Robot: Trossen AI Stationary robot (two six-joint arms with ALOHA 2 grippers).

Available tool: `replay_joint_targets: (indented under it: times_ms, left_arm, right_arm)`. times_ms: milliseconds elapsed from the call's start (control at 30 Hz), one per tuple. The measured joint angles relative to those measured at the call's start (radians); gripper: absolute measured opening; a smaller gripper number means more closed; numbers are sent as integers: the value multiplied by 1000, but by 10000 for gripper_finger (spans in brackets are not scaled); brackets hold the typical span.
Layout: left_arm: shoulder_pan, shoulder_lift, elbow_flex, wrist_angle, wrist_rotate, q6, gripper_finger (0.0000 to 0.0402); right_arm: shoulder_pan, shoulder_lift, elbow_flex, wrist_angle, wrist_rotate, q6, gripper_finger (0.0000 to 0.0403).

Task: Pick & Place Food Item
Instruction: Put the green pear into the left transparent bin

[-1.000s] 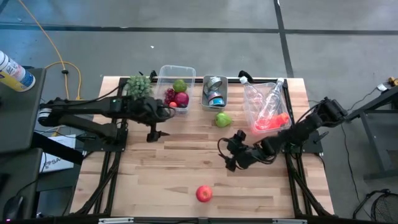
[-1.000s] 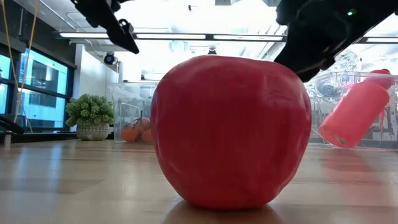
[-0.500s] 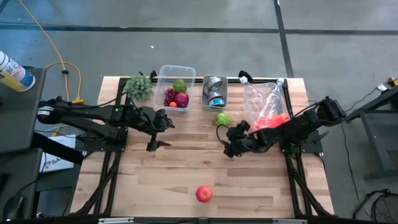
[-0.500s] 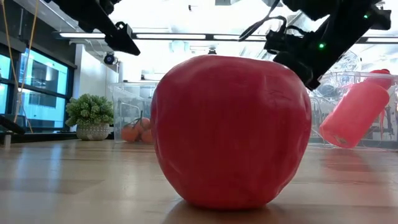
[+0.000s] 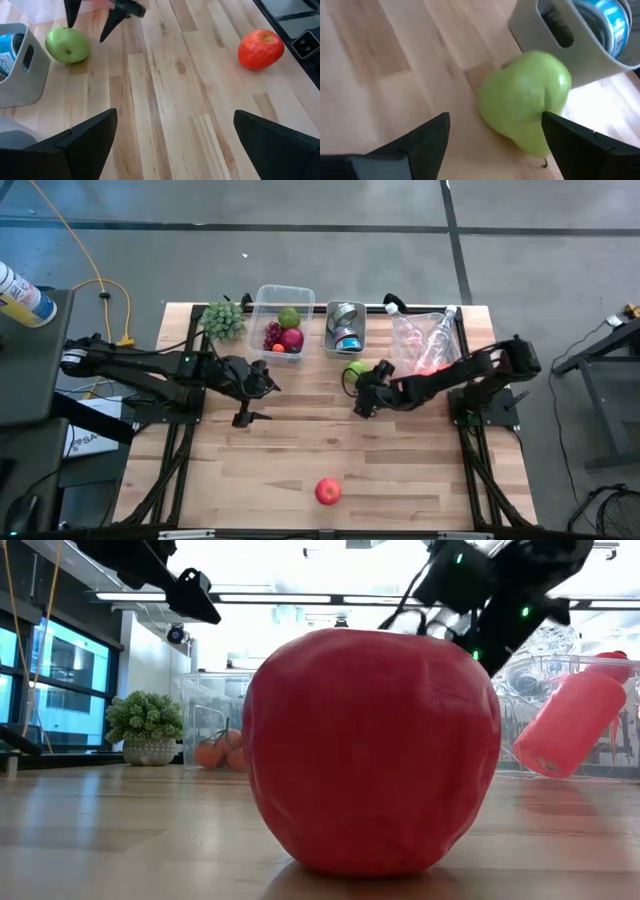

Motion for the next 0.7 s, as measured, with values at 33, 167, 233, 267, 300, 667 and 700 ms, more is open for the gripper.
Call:
replay_joint_targets:
  times_ms: [33,167,233,267,300,667,700]
  left_arm:
    - [0,0,0,0,0,0,389]
    - [0,0,-1,-6,0,-1,389]
    - [0,0,-1,-9,0,0,389]
    - [0,0,-1,-10,0,1,389]
    - [0,0,-1,-8,0,3,389]
    - [0,0,-1,-9,-4,5,389]
    - [0,0,-1,-9,-4,12,389]
  right_arm:
    - [-10,13,-2,10,0,-8,303]
    - [-27,27,0,43,-4,-10,292]
    - [-28,27,0,47,-7,-14,287]
    - [-28,27,0,43,-6,-23,285]
    - [-28,25,-1,43,-1,-35,283]
    - [-30,19,0,53,72,-162,281]
    - [-33,19,0,54,69,-169,281]
